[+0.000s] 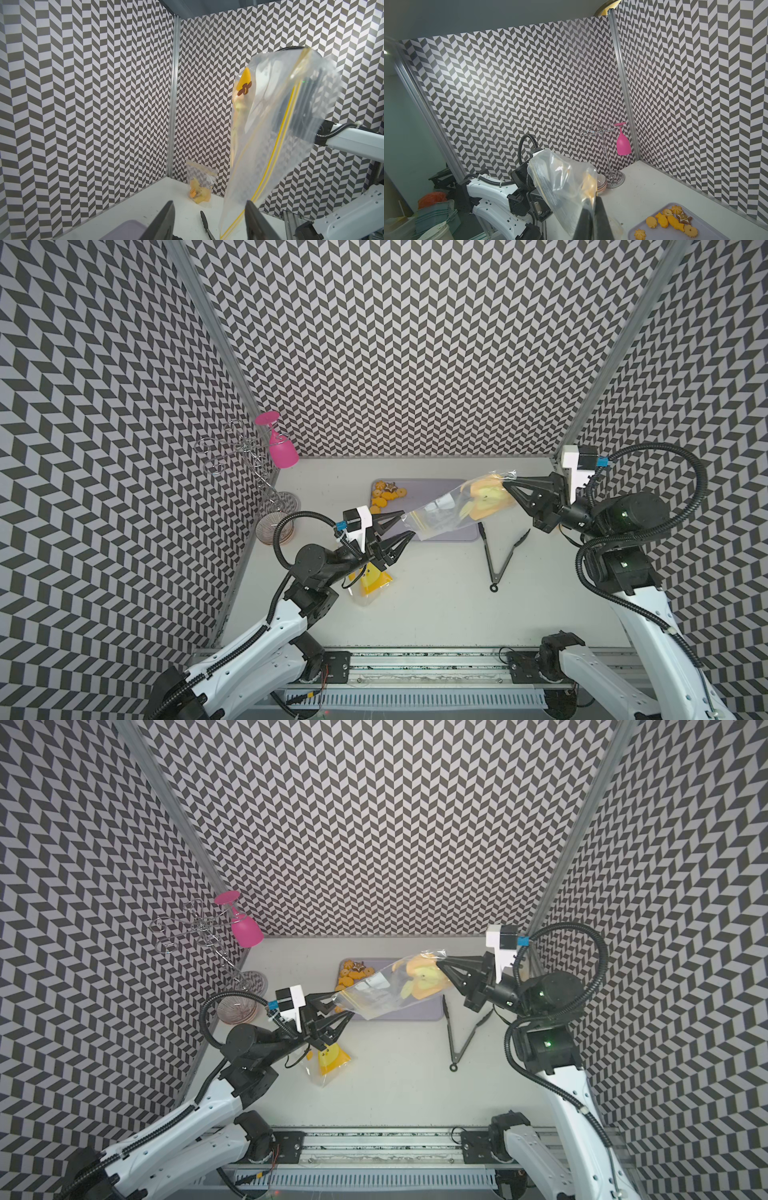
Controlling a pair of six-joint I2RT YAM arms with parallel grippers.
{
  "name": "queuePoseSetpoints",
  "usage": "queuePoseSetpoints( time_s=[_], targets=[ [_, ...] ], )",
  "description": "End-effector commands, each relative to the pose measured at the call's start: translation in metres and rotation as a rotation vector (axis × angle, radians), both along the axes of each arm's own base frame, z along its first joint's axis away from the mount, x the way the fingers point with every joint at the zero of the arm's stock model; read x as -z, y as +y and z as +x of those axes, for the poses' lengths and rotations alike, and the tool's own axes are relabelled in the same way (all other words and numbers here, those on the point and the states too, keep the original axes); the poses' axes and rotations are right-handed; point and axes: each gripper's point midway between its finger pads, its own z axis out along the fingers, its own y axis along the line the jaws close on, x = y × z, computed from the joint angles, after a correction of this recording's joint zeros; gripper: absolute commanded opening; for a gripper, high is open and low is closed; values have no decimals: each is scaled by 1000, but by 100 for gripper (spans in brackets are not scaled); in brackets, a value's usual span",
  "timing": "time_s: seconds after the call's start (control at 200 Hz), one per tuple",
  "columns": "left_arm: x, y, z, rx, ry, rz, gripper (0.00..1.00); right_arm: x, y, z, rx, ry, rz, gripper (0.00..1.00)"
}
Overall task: Put the cookies into a resealable bag to prevent moisture
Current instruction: Place the ziploc bag at the center of the board.
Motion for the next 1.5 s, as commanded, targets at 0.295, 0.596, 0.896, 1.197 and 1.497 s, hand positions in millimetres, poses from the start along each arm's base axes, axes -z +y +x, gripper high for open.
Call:
queuePoseSetpoints(
  time_s=[0.295, 0.596, 0.896, 1.197, 1.497],
  targets=[
    [-30, 0, -3, 7, -59, -52, 49, -4, 0, -9, -24, -38, 8, 0],
    [-35, -16, -11, 72, -77, -43, 41, 3, 1, -7, -36, -17, 18, 0],
    [-25, -27, -15, 107, -69, -26, 20, 0, -1, -6, -21, -17, 32, 0],
    [-21, -28, -15, 110, -61, -19, 15, -1, -2, -6, -19, -16, 46, 0],
    [-19, -26, 1, 39, 27, 19, 0, 49, -12, 46, 164, 158, -16, 2]
  ],
)
